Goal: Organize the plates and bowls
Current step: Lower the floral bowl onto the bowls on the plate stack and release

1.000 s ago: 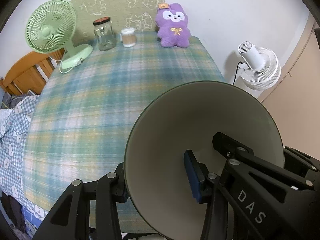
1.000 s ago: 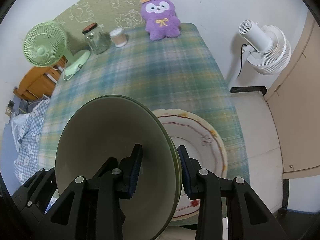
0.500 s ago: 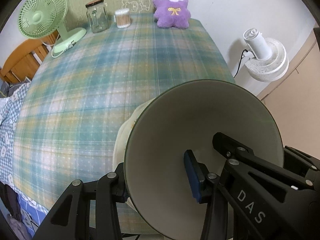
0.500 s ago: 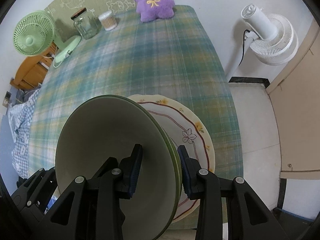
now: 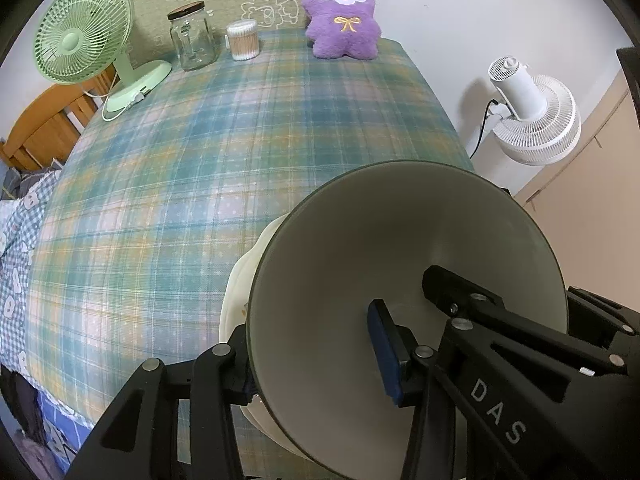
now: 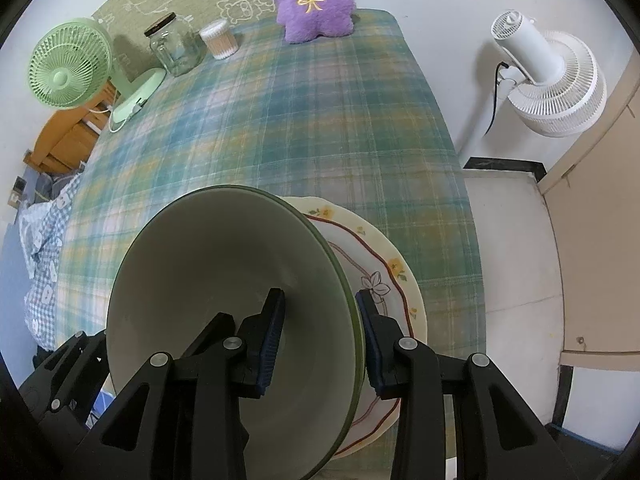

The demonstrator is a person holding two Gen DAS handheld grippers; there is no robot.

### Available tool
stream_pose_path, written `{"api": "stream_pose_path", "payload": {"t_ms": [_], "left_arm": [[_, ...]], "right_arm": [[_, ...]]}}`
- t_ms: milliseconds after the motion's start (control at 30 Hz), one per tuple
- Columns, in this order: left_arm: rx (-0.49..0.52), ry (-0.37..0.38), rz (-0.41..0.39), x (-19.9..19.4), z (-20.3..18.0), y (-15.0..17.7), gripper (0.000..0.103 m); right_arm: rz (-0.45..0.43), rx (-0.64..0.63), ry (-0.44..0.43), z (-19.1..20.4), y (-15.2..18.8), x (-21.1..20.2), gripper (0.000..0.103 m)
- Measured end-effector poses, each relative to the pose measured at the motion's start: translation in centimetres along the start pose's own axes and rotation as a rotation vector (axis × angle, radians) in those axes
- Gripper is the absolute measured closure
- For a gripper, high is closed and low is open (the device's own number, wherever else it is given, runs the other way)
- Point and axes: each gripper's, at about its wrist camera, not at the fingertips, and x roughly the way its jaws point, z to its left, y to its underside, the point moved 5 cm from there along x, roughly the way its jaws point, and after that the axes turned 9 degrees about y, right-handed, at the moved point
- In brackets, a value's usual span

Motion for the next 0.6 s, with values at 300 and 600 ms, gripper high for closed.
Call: {"api": "stream_pose_path", "payload": {"t_ms": [300,600], "left_arm": [[0.028,0.007,-0.029,-0.6,-0.2,0.4,0.042],[0.044,-0.028,-0.069,-2.7,-0.1,0.2,0.032]], "right_arm": [[-0.029,-0.013,0.011,0.0,0.5,-0.7,0.062],[-0.074,-0.007,0.015,-0.4,0.6,-3.1,0.04]]}}
